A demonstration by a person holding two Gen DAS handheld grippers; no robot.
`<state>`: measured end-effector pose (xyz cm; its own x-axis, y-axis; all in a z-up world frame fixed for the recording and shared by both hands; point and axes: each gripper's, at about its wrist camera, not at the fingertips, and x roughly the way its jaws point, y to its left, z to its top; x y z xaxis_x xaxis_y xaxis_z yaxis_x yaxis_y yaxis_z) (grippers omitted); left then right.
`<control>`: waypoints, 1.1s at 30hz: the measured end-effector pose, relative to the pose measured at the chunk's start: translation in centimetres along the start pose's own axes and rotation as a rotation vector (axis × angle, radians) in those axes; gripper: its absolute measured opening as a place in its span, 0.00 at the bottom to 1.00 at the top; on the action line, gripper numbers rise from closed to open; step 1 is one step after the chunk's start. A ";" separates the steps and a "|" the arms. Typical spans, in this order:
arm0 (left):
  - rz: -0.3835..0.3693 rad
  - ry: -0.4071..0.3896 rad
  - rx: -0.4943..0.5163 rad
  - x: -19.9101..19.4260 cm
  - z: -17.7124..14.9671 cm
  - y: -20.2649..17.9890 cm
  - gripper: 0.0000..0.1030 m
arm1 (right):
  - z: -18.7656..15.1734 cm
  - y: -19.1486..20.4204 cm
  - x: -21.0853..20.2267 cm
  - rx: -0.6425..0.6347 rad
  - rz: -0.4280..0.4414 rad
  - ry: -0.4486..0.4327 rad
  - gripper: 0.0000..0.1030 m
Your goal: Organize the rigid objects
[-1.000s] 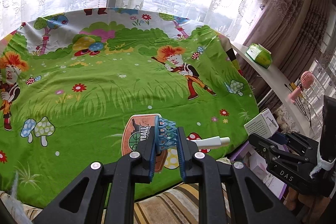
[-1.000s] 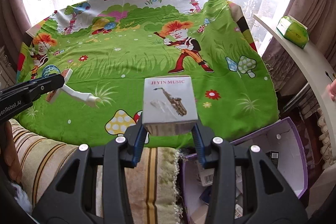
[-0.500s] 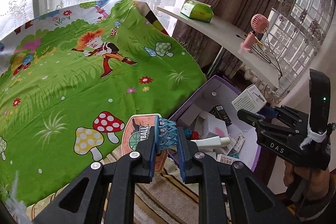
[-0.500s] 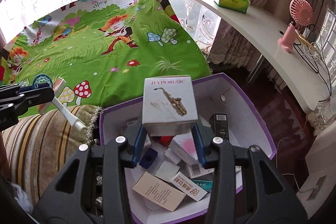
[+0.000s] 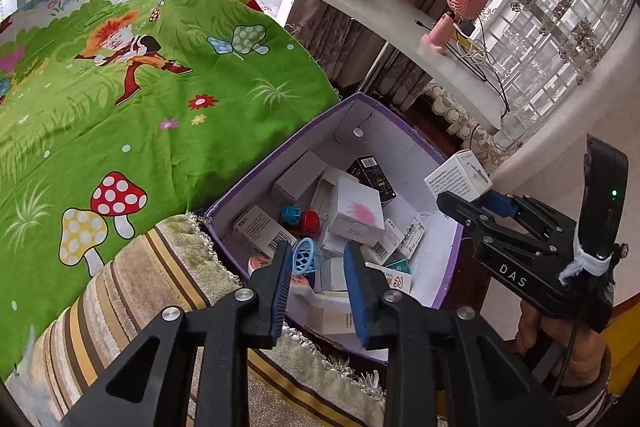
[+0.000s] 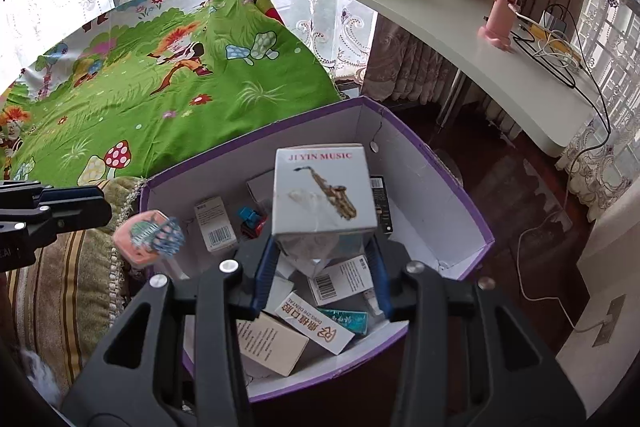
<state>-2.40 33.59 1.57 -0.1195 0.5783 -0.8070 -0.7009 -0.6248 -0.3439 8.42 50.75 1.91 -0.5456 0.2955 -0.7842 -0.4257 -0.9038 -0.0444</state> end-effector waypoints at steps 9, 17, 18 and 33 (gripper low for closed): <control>-0.067 0.056 -0.200 -0.1 -2.8 1.9 0.63 | -1.1 0.4 -2.5 0.002 -0.060 -0.024 0.89; -0.068 0.017 -0.203 -0.9 -4.1 1.5 0.68 | -3.5 0.0 -4.7 0.035 -0.101 -0.010 0.94; -0.064 0.022 -0.196 -0.8 -4.1 1.4 0.69 | -3.7 0.0 -4.7 0.036 -0.102 -0.009 0.95; -0.081 0.056 -0.151 0.2 -3.8 0.6 0.87 | -4.1 -0.2 -3.6 0.077 -0.077 0.008 0.95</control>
<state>-0.13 31.30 -0.61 -0.0242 0.6025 -0.7977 -0.5923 -0.6515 -0.4741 13.39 48.57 2.23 -0.5033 0.3603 -0.7854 -0.5203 -0.8520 -0.0575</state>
